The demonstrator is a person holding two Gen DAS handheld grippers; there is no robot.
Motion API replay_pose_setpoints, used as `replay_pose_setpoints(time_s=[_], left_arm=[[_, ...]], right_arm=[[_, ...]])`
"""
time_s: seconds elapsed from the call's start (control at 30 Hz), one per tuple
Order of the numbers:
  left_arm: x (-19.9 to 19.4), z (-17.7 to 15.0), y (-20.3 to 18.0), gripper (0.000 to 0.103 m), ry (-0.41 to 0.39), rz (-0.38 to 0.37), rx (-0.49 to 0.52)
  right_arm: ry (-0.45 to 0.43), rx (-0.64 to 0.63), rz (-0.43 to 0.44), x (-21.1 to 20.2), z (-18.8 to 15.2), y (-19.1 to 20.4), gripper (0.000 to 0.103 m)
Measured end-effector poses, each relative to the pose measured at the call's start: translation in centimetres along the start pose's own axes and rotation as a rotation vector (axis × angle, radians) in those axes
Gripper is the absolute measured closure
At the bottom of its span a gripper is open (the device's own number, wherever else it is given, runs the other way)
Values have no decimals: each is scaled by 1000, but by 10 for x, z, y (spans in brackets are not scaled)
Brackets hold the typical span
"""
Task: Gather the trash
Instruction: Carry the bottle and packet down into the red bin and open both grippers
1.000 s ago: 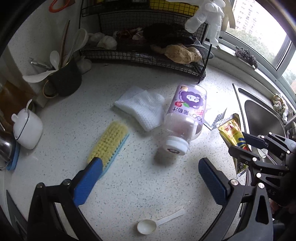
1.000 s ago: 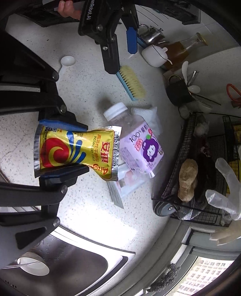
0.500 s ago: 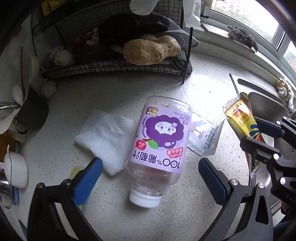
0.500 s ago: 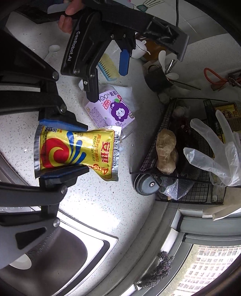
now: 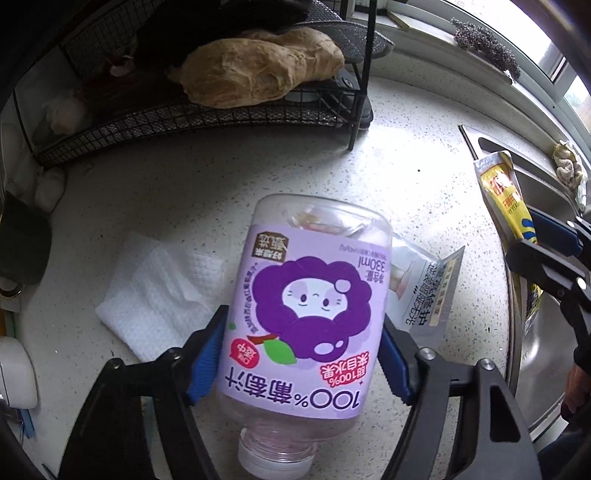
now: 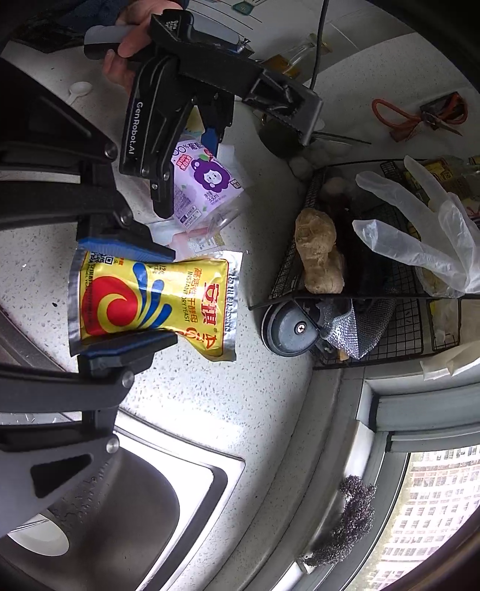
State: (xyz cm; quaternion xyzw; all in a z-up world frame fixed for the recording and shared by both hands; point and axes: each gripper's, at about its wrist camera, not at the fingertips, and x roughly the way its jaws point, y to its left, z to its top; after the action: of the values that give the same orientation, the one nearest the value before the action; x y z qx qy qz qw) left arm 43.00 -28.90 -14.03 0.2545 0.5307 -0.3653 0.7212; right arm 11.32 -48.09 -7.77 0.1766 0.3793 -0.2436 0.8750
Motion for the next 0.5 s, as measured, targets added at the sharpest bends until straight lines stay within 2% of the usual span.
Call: replay_pose_setpoints(time_s=[0.23, 0.5], left_arm=[[-14, -16, -10, 33, -25, -5, -32], [-54, -65, -10, 33, -102, 12, -93]], right_arm=[[19, -7, 9, 0, -4, 5, 68], [8, -73, 45, -18, -14, 35, 68]])
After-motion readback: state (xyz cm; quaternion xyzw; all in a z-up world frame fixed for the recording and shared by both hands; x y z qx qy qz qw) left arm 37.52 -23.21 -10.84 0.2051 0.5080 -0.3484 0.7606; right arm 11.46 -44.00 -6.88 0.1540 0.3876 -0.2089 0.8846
